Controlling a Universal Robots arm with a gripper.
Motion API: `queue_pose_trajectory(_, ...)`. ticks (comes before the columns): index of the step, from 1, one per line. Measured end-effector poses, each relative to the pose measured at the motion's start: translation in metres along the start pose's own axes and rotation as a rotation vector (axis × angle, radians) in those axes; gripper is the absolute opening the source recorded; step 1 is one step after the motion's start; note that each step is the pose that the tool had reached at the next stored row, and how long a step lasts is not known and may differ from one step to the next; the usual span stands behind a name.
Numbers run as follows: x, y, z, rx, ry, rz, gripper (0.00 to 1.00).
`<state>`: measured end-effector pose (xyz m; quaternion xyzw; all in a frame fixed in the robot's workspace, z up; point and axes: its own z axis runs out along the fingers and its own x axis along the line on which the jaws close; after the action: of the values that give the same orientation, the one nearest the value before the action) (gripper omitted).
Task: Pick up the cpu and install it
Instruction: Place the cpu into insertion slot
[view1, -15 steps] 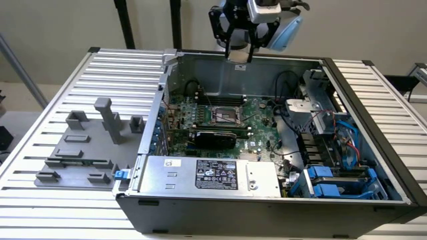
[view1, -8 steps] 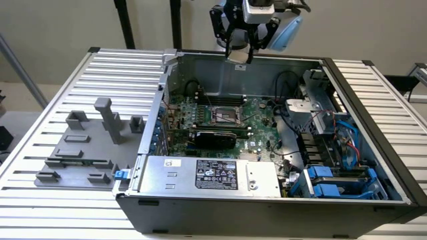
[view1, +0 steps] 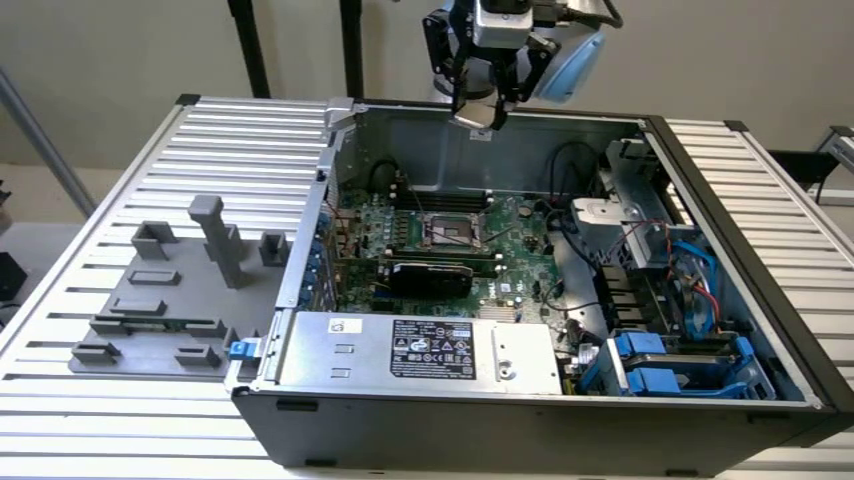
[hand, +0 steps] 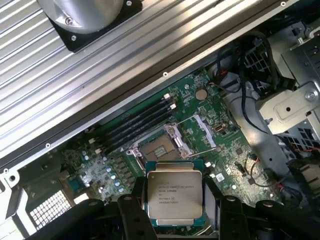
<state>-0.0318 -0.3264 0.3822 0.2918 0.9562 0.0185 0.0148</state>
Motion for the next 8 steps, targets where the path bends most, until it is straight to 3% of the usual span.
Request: queue_pose_trajectory(8,0.0000,-0.0001,0.0024,0.0026,-0.0064,0.144,0.55)
